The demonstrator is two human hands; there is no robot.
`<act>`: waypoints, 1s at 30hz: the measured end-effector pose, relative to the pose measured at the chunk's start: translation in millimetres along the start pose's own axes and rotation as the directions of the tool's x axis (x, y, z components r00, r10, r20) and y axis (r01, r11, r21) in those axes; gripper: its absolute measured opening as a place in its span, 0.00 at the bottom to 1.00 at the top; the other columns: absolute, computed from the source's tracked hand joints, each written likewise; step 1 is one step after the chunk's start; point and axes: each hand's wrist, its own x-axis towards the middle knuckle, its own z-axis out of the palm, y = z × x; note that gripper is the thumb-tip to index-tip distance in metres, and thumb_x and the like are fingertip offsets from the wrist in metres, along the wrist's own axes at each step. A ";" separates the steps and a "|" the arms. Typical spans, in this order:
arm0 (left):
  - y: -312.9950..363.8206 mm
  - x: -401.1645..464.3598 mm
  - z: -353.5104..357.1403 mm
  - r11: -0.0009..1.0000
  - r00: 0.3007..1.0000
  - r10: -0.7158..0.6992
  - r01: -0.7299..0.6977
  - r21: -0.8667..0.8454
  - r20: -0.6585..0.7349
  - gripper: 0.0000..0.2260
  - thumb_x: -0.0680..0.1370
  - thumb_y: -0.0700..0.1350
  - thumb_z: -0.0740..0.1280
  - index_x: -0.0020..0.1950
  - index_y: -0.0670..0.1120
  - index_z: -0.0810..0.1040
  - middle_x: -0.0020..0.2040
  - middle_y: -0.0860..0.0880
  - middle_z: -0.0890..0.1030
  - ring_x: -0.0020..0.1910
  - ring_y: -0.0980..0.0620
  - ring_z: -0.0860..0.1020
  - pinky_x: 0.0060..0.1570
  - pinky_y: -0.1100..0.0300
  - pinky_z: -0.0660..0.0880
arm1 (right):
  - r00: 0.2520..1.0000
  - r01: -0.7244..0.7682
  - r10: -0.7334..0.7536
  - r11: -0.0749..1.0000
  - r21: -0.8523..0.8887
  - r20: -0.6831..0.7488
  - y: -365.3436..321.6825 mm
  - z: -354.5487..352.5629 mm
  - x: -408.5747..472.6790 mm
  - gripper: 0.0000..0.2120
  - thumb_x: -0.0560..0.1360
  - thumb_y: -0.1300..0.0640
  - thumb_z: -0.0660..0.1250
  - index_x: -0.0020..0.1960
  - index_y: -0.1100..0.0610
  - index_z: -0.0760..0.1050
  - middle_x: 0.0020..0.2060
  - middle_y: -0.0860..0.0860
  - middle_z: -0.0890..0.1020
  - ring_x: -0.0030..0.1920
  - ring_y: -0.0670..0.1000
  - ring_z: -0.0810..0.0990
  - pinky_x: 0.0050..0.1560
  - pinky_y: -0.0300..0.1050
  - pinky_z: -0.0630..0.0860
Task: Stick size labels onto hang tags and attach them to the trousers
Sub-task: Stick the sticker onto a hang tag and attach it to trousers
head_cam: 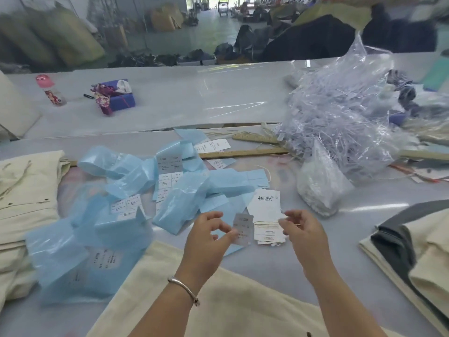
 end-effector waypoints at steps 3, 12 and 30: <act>-1.2 14.7 35.6 0.990 0.995 -0.055 0.043 -0.136 -0.085 0.07 0.75 0.41 0.72 0.44 0.53 0.80 0.56 0.53 0.78 0.56 0.61 0.75 0.44 0.79 0.68 | 0.988 0.157 -0.148 0.934 -0.321 0.053 13.9 -5.5 56.9 0.09 0.71 0.61 0.71 0.48 0.52 0.75 0.43 0.48 0.81 0.44 0.50 0.78 0.41 0.40 0.69; -17.7 48.8 109.3 0.998 0.998 -0.052 0.051 0.024 0.034 0.34 0.78 0.40 0.67 0.72 0.69 0.55 0.50 0.58 0.80 0.47 0.67 0.78 0.43 0.74 0.73 | 0.804 0.580 -0.109 0.356 -0.732 0.584 26.9 20.0 162.5 0.47 0.59 0.33 0.73 0.72 0.48 0.61 0.68 0.48 0.68 0.69 0.51 0.62 0.69 0.57 0.54; -21.1 83.3 146.8 0.985 0.971 0.127 -0.099 0.143 -0.202 0.49 0.74 0.39 0.71 0.71 0.72 0.38 0.54 0.54 0.71 0.38 0.61 0.77 0.36 0.73 0.72 | 0.942 0.207 -0.182 0.976 -0.062 0.282 36.0 -2.2 121.2 0.34 0.66 0.65 0.75 0.61 0.37 0.68 0.36 0.45 0.84 0.42 0.40 0.81 0.43 0.31 0.73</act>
